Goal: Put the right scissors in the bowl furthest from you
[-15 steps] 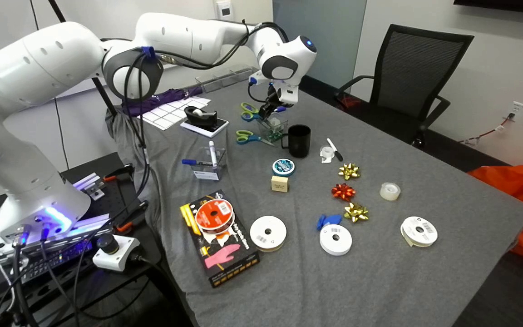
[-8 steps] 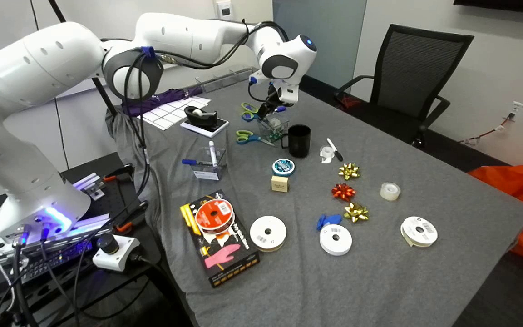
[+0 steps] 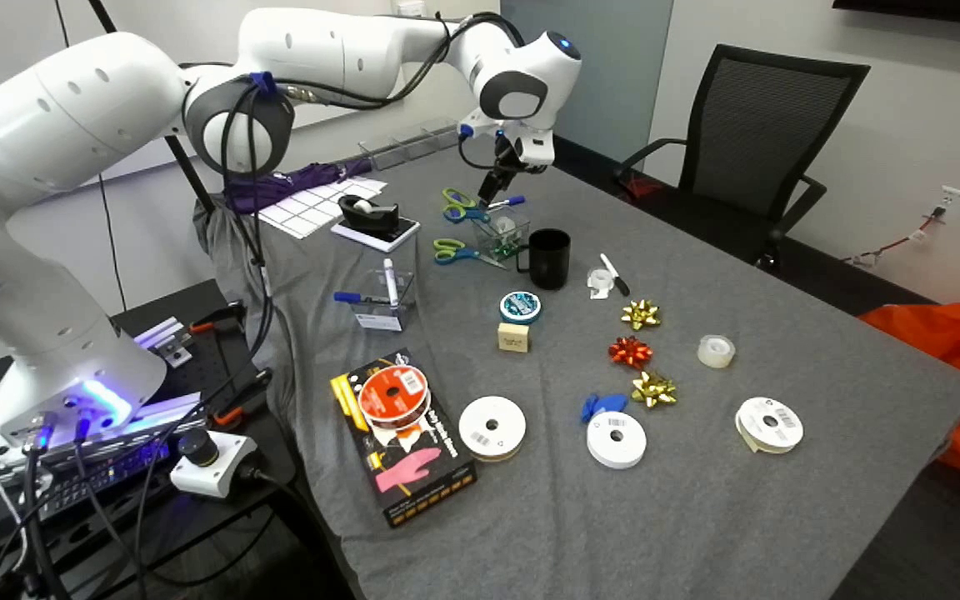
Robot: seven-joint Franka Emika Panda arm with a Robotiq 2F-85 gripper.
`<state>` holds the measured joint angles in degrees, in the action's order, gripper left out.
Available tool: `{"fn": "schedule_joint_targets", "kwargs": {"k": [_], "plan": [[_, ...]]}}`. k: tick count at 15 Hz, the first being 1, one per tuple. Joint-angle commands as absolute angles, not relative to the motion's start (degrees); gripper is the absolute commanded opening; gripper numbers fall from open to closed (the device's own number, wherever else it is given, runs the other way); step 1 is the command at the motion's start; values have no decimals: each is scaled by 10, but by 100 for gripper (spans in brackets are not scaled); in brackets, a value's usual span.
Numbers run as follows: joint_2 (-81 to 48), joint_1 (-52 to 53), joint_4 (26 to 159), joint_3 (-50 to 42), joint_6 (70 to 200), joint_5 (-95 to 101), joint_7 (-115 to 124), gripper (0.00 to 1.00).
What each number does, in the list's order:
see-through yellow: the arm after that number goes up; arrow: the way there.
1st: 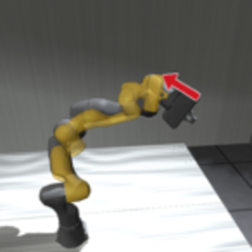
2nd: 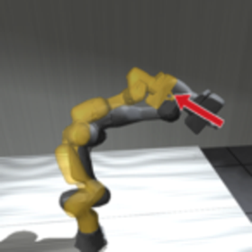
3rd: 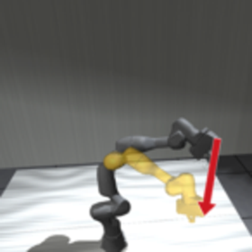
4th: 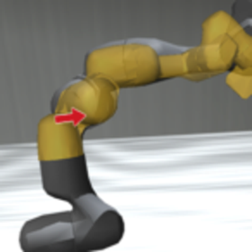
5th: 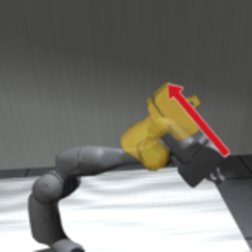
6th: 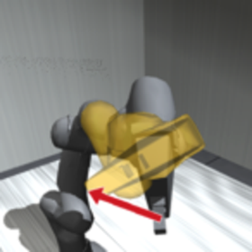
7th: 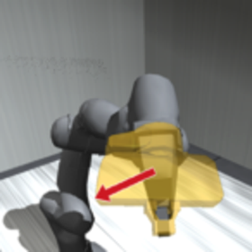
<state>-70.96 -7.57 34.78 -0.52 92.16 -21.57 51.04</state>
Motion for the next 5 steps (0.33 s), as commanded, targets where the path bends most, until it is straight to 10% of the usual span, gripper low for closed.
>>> {"fn": "schedule_joint_targets", "kwargs": {"k": [1,5], "plan": [[-675,-63,359,-20,908,-178,458,100],[-640,-48,378,-34,895,-113,394,100]]}}
